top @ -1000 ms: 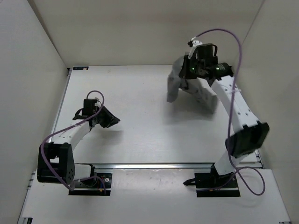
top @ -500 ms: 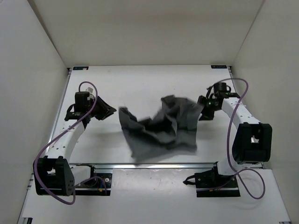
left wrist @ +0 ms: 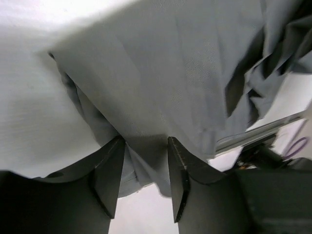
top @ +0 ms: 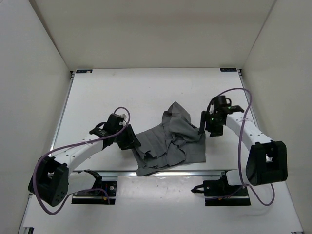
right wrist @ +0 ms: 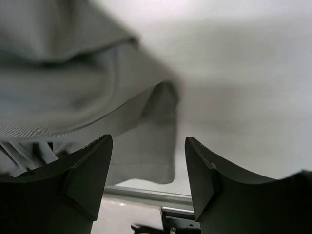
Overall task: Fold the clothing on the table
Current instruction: Flatten the skirt out
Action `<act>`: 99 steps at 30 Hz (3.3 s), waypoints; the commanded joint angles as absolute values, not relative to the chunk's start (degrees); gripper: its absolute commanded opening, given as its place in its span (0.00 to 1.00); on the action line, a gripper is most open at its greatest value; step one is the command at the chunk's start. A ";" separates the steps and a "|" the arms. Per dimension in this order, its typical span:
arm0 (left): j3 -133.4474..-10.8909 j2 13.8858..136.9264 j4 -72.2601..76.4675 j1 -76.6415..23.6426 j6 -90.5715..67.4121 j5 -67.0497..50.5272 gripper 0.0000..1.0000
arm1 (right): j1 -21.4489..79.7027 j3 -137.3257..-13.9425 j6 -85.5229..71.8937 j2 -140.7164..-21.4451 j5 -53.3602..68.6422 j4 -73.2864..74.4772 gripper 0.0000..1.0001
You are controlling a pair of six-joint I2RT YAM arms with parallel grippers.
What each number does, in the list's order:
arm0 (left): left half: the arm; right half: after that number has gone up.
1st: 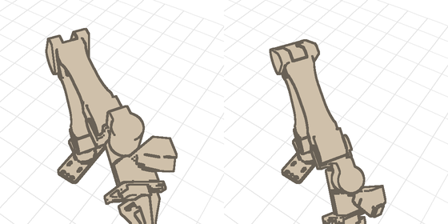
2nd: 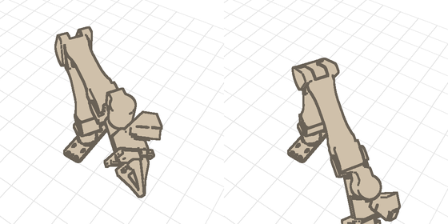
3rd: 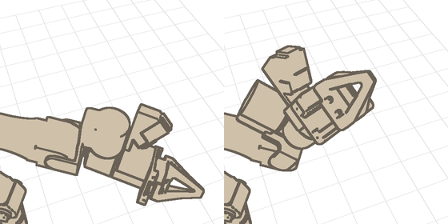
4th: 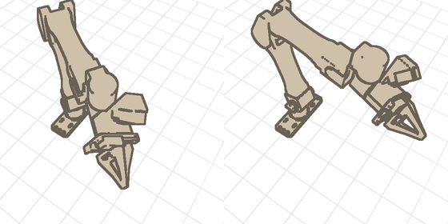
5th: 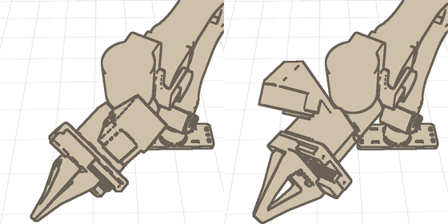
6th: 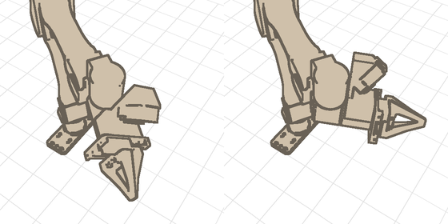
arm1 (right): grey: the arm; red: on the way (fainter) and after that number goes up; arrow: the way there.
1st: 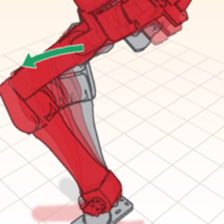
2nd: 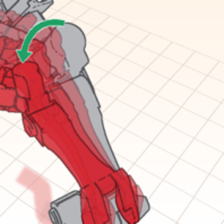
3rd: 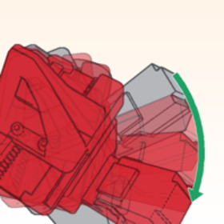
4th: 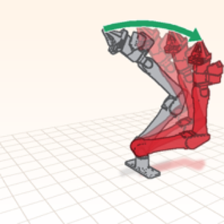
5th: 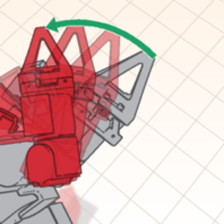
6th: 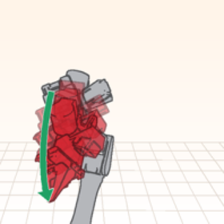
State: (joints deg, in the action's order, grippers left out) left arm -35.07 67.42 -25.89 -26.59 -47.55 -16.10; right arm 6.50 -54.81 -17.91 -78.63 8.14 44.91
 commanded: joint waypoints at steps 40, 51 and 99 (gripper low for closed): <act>-30.05 71.79 -25.84 -55.36 -57.22 -4.84 0.56 | 20.65 -38.94 -25.13 -78.13 8.17 42.10 0.57; -37.08 73.57 -29.00 -51.17 -52.74 -1.76 0.00 | 20.92 -39.10 -24.70 -77.62 10.98 41.04 0.00; -66.26 71.12 -28.05 -13.17 -46.58 -22.50 0.00 | 3.25 -82.51 -21.98 -80.35 32.96 45.01 0.00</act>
